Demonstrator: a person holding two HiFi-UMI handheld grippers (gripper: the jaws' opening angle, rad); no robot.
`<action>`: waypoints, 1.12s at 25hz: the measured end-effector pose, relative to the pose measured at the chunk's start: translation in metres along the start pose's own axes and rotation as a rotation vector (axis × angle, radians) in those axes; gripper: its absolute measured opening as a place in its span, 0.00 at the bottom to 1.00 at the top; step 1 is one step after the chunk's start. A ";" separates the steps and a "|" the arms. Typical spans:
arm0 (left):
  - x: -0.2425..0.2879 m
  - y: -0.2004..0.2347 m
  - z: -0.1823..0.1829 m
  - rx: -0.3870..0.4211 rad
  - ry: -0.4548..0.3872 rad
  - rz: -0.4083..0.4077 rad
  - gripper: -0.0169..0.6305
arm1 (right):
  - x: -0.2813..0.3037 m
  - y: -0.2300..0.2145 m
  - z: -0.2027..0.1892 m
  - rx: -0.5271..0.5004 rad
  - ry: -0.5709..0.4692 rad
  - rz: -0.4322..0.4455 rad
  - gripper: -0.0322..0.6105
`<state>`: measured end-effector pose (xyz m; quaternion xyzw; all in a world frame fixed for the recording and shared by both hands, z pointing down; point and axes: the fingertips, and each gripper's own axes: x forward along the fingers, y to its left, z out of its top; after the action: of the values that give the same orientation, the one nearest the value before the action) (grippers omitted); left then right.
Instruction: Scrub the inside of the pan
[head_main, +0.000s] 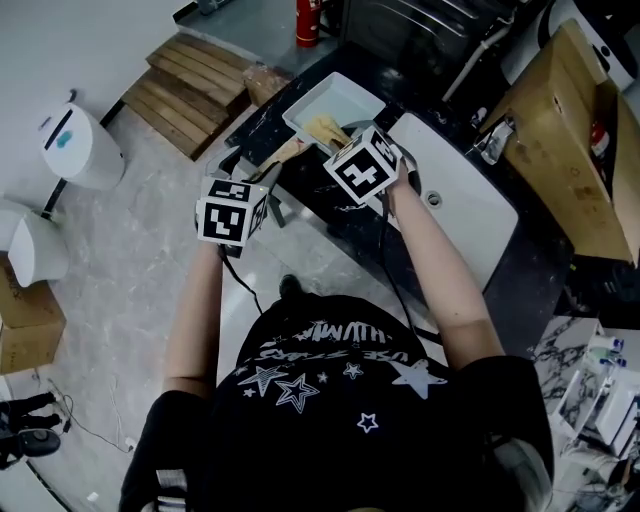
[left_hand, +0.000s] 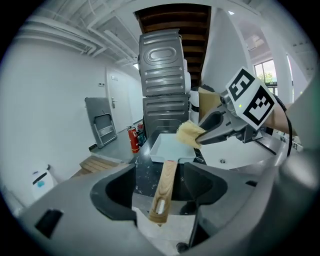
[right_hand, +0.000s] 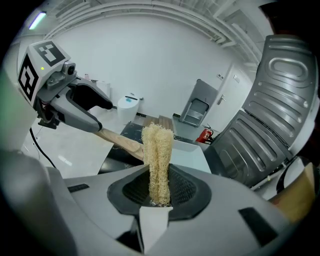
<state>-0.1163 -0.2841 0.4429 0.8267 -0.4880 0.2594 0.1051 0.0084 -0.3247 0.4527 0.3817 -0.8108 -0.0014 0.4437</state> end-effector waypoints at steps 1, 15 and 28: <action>-0.004 -0.004 0.000 -0.004 -0.005 0.010 0.47 | -0.004 0.003 -0.003 -0.004 -0.006 0.005 0.18; -0.043 -0.075 -0.020 -0.113 -0.046 0.104 0.47 | -0.056 0.027 -0.064 0.006 -0.048 0.038 0.18; -0.086 -0.167 -0.038 -0.194 -0.043 0.078 0.30 | -0.126 0.054 -0.134 0.060 -0.077 0.056 0.18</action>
<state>-0.0184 -0.1191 0.4422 0.7984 -0.5448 0.1971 0.1638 0.1108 -0.1630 0.4615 0.3717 -0.8373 0.0207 0.4005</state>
